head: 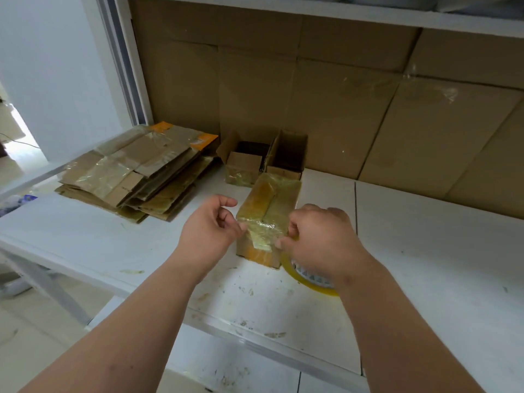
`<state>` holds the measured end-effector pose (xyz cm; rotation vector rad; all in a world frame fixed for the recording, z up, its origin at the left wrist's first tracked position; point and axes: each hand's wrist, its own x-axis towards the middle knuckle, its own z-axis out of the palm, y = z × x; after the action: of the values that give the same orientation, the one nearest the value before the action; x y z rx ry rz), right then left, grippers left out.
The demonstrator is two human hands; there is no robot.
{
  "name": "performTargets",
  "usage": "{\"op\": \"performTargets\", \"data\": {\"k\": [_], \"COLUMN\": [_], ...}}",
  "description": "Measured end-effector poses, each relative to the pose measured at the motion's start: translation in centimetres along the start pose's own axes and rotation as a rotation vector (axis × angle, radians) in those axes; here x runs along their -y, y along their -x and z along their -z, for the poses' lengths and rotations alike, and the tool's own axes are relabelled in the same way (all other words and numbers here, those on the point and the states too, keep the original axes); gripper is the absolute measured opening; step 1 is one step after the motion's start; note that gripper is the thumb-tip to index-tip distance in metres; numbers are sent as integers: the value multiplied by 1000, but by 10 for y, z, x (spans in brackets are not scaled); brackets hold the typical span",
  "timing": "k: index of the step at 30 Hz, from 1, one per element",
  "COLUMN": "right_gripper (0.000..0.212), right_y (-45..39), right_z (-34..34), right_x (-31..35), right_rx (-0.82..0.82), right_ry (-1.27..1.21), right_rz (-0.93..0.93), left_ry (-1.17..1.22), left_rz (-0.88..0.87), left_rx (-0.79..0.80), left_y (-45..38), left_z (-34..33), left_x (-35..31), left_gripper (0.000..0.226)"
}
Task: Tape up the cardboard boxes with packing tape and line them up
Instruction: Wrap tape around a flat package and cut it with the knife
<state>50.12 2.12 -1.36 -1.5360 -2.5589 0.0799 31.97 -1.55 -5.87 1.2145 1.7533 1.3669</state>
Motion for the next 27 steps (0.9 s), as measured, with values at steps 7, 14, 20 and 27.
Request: {"op": "performTargets", "data": {"k": [7, 14, 20, 27], "right_gripper": [34, 36, 44, 28], "right_y": [-4, -1, -5, -3], "right_z": [-3, -15, -15, -11], "right_x": [4, 4, 12, 10], "right_rx": [0, -147, -148, -79], "right_ry": [33, 46, 107, 58], "right_rz": [-60, -69, -107, -103], "left_ry": [-240, -245, -292, -278], "left_rz": [-115, -148, -184, -285], "left_rx": [-9, 36, -14, -63], "left_y": [-2, 0, -6, -3], "left_z": [0, -1, -8, -8], "left_x": [1, 1, 2, 14], "left_gripper": [33, 32, 43, 42]}}
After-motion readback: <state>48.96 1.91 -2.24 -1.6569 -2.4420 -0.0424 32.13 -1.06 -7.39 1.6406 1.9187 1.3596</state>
